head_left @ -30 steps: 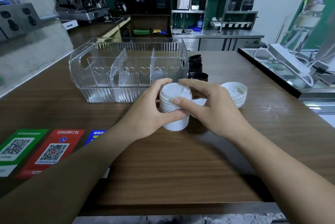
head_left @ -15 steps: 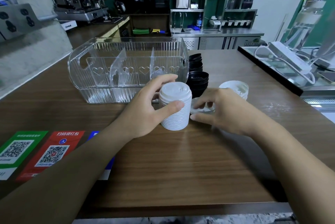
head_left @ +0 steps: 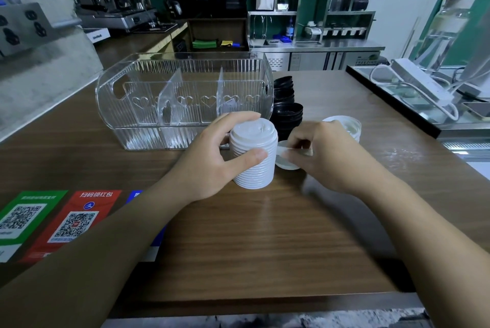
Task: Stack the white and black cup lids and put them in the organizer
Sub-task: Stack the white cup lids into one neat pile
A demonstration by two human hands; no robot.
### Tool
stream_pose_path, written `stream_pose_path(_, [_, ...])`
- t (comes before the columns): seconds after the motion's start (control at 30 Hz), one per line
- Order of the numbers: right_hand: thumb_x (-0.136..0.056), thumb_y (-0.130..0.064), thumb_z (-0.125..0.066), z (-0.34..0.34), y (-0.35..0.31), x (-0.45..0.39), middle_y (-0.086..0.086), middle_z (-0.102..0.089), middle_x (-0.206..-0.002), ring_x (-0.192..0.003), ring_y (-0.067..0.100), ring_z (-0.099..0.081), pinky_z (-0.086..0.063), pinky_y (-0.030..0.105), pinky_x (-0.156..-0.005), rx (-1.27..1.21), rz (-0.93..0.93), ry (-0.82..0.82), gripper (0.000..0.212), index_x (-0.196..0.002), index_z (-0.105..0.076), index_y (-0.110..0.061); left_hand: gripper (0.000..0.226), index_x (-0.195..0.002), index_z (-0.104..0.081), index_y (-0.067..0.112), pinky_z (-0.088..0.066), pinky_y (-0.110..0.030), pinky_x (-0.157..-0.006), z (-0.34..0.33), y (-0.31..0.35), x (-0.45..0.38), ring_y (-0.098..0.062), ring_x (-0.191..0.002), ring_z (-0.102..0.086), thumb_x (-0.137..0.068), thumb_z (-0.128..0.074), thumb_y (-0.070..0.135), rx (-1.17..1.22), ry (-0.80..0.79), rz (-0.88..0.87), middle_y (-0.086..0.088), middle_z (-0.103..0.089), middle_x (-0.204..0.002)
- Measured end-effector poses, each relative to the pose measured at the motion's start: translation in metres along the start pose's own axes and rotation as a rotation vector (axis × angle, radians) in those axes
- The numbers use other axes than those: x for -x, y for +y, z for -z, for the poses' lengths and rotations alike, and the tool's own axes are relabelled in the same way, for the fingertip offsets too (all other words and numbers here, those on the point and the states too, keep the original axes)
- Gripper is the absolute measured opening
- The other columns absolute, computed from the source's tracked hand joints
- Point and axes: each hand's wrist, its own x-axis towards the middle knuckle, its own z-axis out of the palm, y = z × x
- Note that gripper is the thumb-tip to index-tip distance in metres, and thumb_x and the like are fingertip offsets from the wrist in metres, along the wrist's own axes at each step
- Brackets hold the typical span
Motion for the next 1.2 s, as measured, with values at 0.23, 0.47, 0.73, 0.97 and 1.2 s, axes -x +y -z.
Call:
stream_pose_path(0.23, [-0.104,-0.031,-0.075,0.018,-0.012,0.000,-0.008,-0.071,-0.080,-0.076,0.007,-0.063,-0.042,0.013,-0.066,-0.185,-0.128,0.233,0.019,-0.086,-0.073,-0.024,0.069,-0.160,-0.060,0.032,-0.049,-0.057,-0.123,-0.001,0.005,0.001,-0.021,-0.149,-0.059,-0.098,-0.080,0.056,-0.007,0.016,-0.021,0.015,-0.061,-0.156])
stream_pose_path(0.47, [-0.113,-0.029,-0.062,0.024,-0.017,-0.002,0.009,-0.067,-0.081,-0.073,0.013,-0.055,-0.045,0.036,-0.071,-0.455,-0.101,0.380,0.028,-0.090,-0.065,-0.012,0.072,-0.162,-0.058,0.029,-0.046,-0.052,-0.127,0.000,0.013,0.004,-0.017,-0.150,-0.059,-0.100,-0.087,0.049,-0.021,0.049,-0.069,0.016,-0.062,-0.154])
stream_pose_path(0.73, [-0.116,-0.019,-0.055,0.024,-0.027,-0.003,0.004,-0.053,-0.076,-0.072,0.019,-0.046,-0.042,0.031,-0.071,-1.070,-0.132,0.271,0.031,-0.091,-0.061,-0.001,0.098,-0.170,-0.048,0.030,-0.036,-0.037,-0.135,-0.003,0.028,0.007,-0.011,-0.163,-0.047,-0.087,-0.100,0.036,-0.075,0.161,-0.163,0.014,-0.055,-0.169])
stream_pose_path(0.97, [-0.116,-0.019,-0.053,0.014,-0.038,-0.001,0.005,-0.045,-0.077,-0.076,0.025,-0.041,-0.043,0.033,-0.071,-1.187,-0.123,0.019,0.036,-0.084,-0.067,-0.012,0.096,-0.168,-0.053,0.019,-0.039,-0.038,-0.131,-0.004,0.026,0.005,-0.023,-0.154,-0.050,-0.087,-0.101,0.033,-0.162,0.211,-0.268,0.007,-0.061,-0.159])
stream_pose_path(1.2, [-0.110,-0.023,-0.067,0.014,-0.038,0.002,0.007,-0.068,-0.091,-0.084,0.026,-0.060,-0.051,0.035,-0.079,-0.982,-0.038,0.171,0.019,-0.118,-0.075,-0.007,0.085,-0.154,-0.065,0.021,-0.043,-0.028,-0.118,-0.005,0.027,0.005,-0.019,-0.137,-0.055,-0.082,-0.097,0.051,-0.153,0.294,-0.256,0.012,-0.066,-0.139])
